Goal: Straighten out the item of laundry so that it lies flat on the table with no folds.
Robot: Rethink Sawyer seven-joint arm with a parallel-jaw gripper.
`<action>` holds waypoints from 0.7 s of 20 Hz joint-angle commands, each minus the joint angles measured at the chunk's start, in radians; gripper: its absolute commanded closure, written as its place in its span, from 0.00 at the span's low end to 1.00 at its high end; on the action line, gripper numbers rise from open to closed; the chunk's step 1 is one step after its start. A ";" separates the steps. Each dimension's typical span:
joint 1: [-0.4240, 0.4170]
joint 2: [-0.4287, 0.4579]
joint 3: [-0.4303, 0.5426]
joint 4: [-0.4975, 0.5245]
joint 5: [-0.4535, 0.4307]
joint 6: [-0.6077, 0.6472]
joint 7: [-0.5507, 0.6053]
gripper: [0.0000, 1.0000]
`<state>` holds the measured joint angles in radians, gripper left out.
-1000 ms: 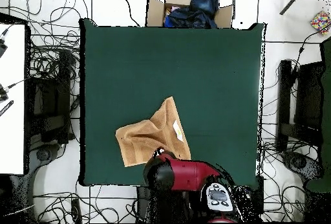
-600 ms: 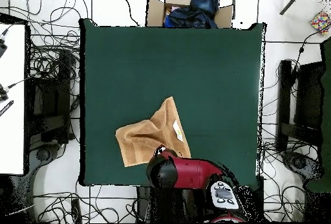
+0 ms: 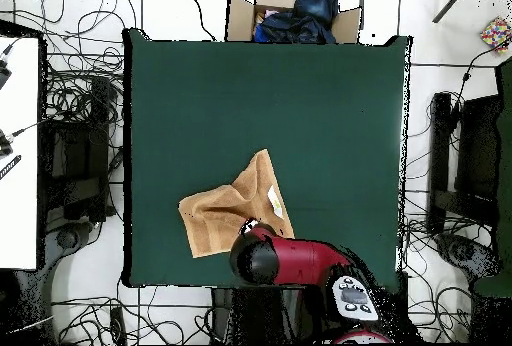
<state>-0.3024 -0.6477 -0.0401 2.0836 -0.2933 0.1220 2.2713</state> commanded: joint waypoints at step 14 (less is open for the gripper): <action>0.000 0.153 0.088 -0.164 -0.018 -0.042 0.034 1.00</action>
<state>-0.2991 -0.5572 -0.0368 2.0351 -0.2973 0.1220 2.2713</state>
